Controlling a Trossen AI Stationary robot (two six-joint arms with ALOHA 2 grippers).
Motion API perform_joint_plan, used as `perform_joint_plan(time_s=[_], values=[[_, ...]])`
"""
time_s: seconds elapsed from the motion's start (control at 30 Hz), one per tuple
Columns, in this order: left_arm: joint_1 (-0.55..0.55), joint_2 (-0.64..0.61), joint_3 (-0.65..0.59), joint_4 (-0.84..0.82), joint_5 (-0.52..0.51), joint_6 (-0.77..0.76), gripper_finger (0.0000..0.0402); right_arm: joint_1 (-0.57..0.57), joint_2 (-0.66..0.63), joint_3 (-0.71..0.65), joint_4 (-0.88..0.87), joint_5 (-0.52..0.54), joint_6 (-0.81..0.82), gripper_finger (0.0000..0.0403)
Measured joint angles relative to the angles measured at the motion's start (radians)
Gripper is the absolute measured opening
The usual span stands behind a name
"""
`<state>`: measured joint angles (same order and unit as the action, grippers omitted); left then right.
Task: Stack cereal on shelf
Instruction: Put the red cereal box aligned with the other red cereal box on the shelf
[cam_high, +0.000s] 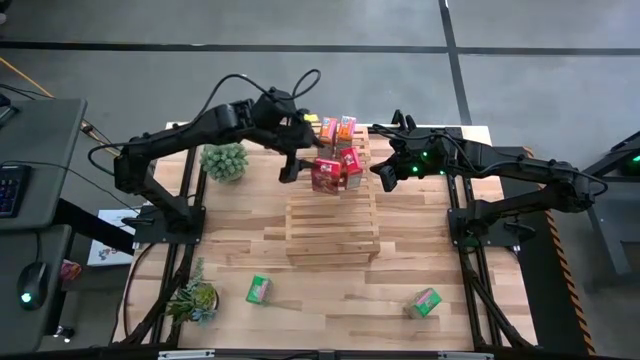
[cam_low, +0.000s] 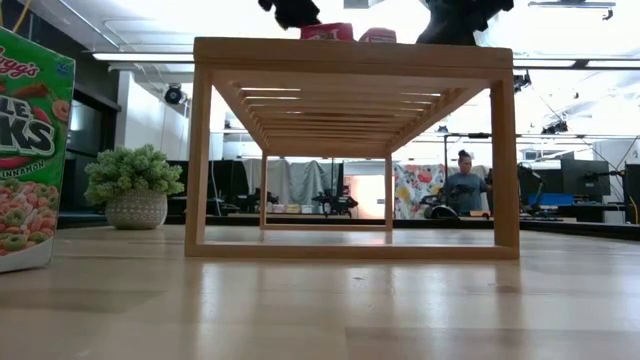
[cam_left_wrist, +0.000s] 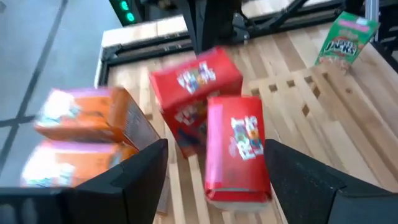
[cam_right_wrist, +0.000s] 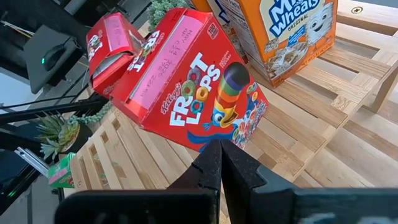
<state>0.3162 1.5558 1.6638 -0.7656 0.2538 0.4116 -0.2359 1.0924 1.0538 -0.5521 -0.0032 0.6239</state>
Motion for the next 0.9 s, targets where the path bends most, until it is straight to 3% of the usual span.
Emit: perform_joint_plan(time_s=[0.13, 0.23, 0.33, 0.4, 0.47, 0.5, 0.57, 0.7, 0.8, 0.9], values=[[0.004, -0.016, 0.071, -0.058, 0.000, -0.036, 0.0254, 0.000, 0.000, 0.000, 0.000, 0.000, 0.000, 0.0000], [-0.001, -0.060, 0.070, -0.115, 0.004, -0.095, 0.0227, 0.000, 0.000, 0.000, 0.000, 0.000, 0.002, 0.0000], [-0.017, -0.124, 0.005, -0.162, 0.025, -0.159, 0.0159, 0.000, 0.000, 0.000, 0.000, 0.000, 0.003, 0.0000], [-0.031, -0.190, -0.097, -0.133, 0.044, -0.225, 0.0089, 0.000, 0.000, 0.000, 0.000, 0.000, -0.003, 0.0000], [-0.050, -0.271, -0.235, -0.036, 0.060, -0.320, 0.0026, 0.000, 0.000, 0.000, 0.000, 0.002, -0.004, 0.0000], [-0.063, -0.317, -0.316, 0.037, 0.058, -0.380, 0.0016, 0.000, 0.000, 0.000, -0.001, 0.007, -0.004, 0.0000], [-0.099, -0.398, -0.480, 0.219, 0.031, -0.498, 0.0016, 0.000, 0.000, 0.000, -0.001, 0.028, -0.007, 0.0000], [-0.181, -0.472, -0.754, 0.581, -0.114, -0.689, 0.0002, 0.000, 0.008, -0.002, 0.000, 0.065, -0.015, 0.0000], [-0.203, -0.435, -0.840, 0.760, -0.175, -0.776, 0.0001, -0.007, 0.016, -0.004, 0.011, 0.073, -0.019, 0.0000], [-0.211, -0.356, -0.835, 0.811, -0.183, -0.800, 0.0001, -0.020, 0.029, -0.004, 0.021, 0.053, -0.014, 0.0000]])
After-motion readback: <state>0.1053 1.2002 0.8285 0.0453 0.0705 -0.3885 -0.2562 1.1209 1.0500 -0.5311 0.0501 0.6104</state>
